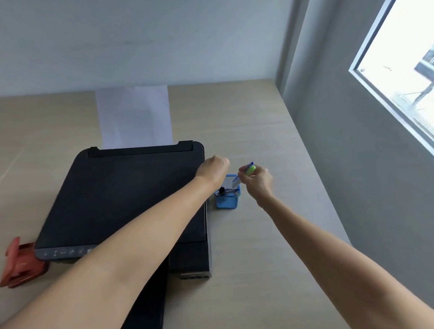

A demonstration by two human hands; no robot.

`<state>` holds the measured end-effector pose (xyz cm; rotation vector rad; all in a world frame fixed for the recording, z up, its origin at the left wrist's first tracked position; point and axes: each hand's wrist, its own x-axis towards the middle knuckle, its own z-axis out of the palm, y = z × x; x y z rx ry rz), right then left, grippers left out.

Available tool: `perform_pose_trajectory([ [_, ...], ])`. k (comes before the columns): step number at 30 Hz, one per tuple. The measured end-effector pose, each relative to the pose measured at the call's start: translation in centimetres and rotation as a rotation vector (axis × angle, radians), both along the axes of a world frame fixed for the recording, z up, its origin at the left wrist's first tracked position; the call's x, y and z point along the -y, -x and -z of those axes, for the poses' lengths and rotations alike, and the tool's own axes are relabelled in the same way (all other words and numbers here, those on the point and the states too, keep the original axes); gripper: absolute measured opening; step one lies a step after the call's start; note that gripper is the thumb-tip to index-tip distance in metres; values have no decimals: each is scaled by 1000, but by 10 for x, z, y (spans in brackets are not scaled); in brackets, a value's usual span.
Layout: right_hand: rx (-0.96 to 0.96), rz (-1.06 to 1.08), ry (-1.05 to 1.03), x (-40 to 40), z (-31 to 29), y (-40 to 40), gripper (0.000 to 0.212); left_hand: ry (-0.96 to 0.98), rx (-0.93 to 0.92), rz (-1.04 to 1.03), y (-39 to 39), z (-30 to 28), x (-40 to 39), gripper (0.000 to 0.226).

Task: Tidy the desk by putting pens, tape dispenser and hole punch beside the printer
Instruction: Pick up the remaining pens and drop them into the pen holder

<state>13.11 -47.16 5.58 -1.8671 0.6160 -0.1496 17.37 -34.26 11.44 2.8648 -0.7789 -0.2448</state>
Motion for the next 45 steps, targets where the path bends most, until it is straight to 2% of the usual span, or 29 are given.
perform_pose_trajectory([
  [3, -80, -56, 64, -1, 6, -6, 13, -75, -10, 43, -1, 5, 6, 26],
  [6, -87, -101, 131, 0, 5, -8, 13, -51, -15, 41, -1, 8, 1, 25],
  [10, -26, -95, 181, 0, -11, -5, 17, 178, -21, -9, 4, -2, -23, 19],
  [13, 96, -76, 229, -12, -40, -1, 16, 364, 32, -39, 23, -28, -62, 17],
  [18, 281, -127, 186, -81, -96, 10, 12, 580, 70, -182, 75, -63, -177, 16],
  [21, 322, -271, 160, -152, -115, 24, 11, 550, 63, -375, 106, -61, -263, 11],
  [24, 365, -472, 224, -230, -118, 48, 14, 389, 19, -574, 137, -40, -351, 5],
  [28, 380, -719, 238, -321, -99, 79, 15, 271, -154, -750, 167, 13, -440, 7],
  [30, 318, -826, 246, -361, -79, 93, 14, 223, -200, -812, 181, 43, -474, 7],
  [32, 173, -913, 266, -390, -57, 106, 13, 182, -234, -862, 192, 68, -492, 6],
  [33, 82, -945, 288, -402, -45, 112, 13, 157, -269, -875, 196, 77, -496, 12],
  [35, -105, -971, 343, -422, -24, 121, 17, 102, -369, -870, 199, 97, -497, 24],
  [37, -269, -1009, 400, -438, -5, 128, 19, 54, -435, -866, 199, 115, -501, 24],
  [40, -432, -1036, 511, -455, 23, 136, 12, -8, -478, -859, 195, 137, -508, 26],
  [43, -550, -1007, 515, -471, 44, 142, 19, 50, -498, -862, 194, 144, -511, 26],
  [45, -654, -943, 452, -482, 49, 146, 11, 170, -487, -894, 189, 149, -512, 28],
])
